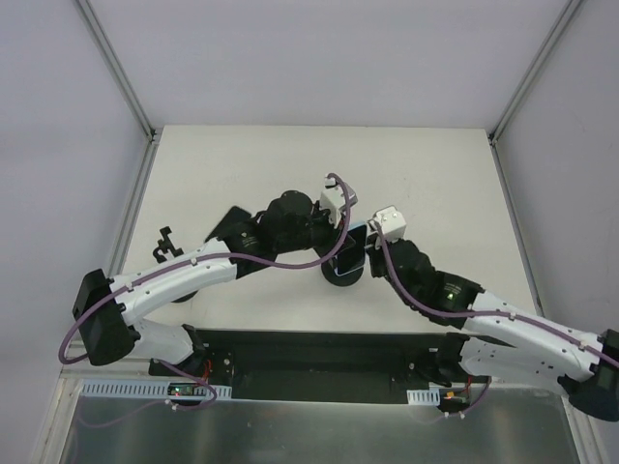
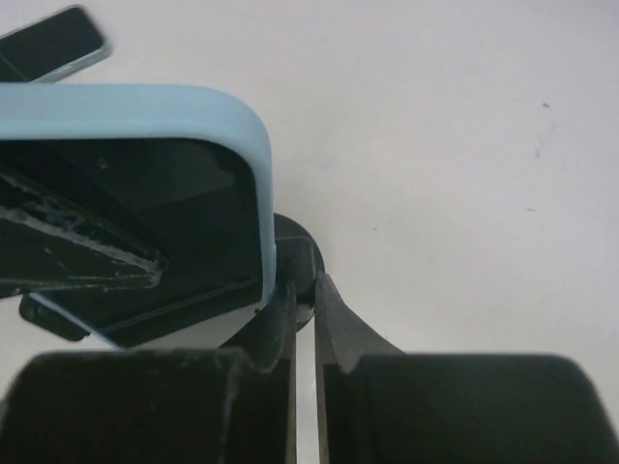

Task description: Place the phone on the phone stand

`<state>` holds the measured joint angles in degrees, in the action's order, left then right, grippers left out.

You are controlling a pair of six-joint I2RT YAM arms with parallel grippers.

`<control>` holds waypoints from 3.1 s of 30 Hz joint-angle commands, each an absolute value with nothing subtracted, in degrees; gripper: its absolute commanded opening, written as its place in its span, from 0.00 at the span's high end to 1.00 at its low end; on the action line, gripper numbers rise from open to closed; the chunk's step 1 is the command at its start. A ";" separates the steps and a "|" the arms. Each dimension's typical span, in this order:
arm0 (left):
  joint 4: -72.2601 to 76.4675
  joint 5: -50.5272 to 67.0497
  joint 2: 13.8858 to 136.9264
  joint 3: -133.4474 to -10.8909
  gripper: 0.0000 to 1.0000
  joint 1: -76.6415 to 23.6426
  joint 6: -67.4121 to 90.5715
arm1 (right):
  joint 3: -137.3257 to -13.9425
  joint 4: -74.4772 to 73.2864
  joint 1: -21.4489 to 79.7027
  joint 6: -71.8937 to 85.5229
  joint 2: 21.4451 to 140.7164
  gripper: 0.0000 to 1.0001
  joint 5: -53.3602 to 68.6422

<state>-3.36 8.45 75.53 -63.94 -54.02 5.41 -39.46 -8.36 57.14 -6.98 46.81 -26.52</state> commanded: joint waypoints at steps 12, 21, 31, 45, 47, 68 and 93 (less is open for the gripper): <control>4.12 -34.81 87.80 -65.83 1.00 -55.55 13.54 | -49.92 -5.89 78.13 14.15 58.80 1.00 -66.70; 10.63 -24.64 84.39 -59.16 1.00 -56.51 12.57 | -50.18 -10.52 80.77 14.51 58.54 1.00 -67.42; 15.29 5.17 70.41 -47.38 1.00 -52.56 5.38 | -41.75 -12.65 54.21 -8.61 40.26 0.18 -2.17; 3.35 44.73 69.87 -54.13 1.00 -41.22 -2.02 | -42.80 -0.88 35.42 -20.38 60.45 0.16 40.79; 2.90 48.24 71.44 -55.89 1.00 -40.87 -2.63 | -44.20 -0.62 35.42 -21.96 62.04 0.16 40.87; 15.43 21.89 73.74 -51.78 1.00 -43.59 -9.93 | -36.76 11.99 44.11 4.72 58.90 1.00 11.19; -8.42 5.17 53.80 -60.27 0.03 -42.98 10.10 | -46.22 -17.56 51.74 12.39 49.48 0.03 -3.01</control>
